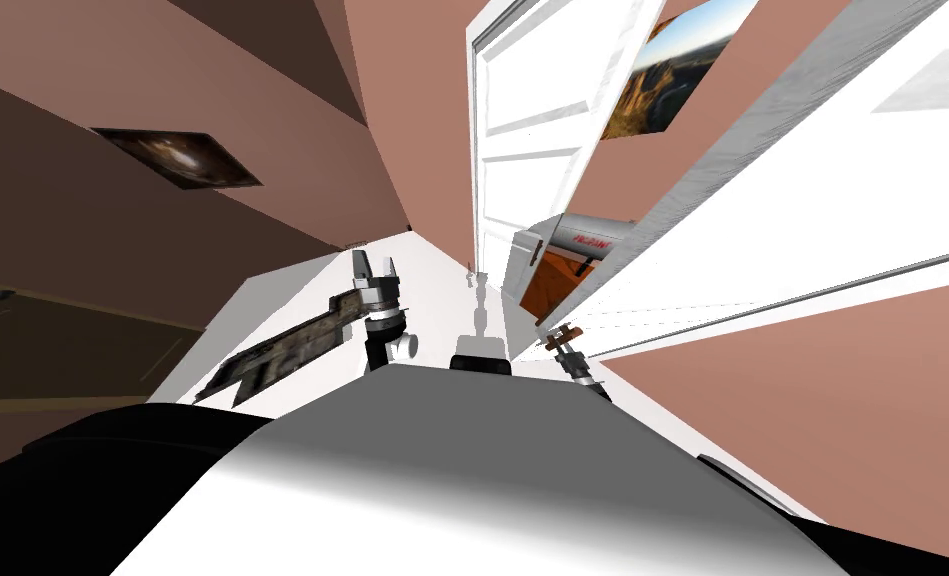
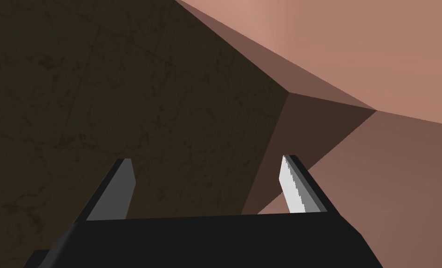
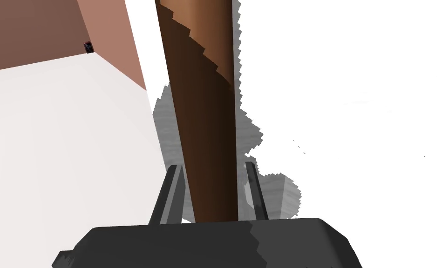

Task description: Pull the door open

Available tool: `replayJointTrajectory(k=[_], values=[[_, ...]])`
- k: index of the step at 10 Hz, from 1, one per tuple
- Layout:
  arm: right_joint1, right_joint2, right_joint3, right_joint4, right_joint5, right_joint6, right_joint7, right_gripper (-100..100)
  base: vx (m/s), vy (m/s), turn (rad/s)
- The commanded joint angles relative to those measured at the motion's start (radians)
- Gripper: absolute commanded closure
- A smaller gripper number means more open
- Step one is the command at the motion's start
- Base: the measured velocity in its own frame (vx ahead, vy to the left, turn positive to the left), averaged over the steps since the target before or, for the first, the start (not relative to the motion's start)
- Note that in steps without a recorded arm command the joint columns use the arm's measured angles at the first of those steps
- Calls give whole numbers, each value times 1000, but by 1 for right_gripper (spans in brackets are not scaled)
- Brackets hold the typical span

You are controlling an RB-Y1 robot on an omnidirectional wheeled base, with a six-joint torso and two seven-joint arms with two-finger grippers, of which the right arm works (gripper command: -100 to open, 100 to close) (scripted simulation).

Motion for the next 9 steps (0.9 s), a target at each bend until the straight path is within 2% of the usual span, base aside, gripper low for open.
replayJointTrajectory(k=[1, 3, 4, 9], values=[[-2, -4, 2, -1, 0, -13, -4, 100, -186, -95, 117], [-6, -5, 5, 7, 1, -23, -8, 100, -180, -71, 117], [-3, -1, 9, 10, 3, -13, -7, 100, -75, -36, 32], [-14, -3, 21, 38, 11, -41, -22, 100, -198, -79, 158]])
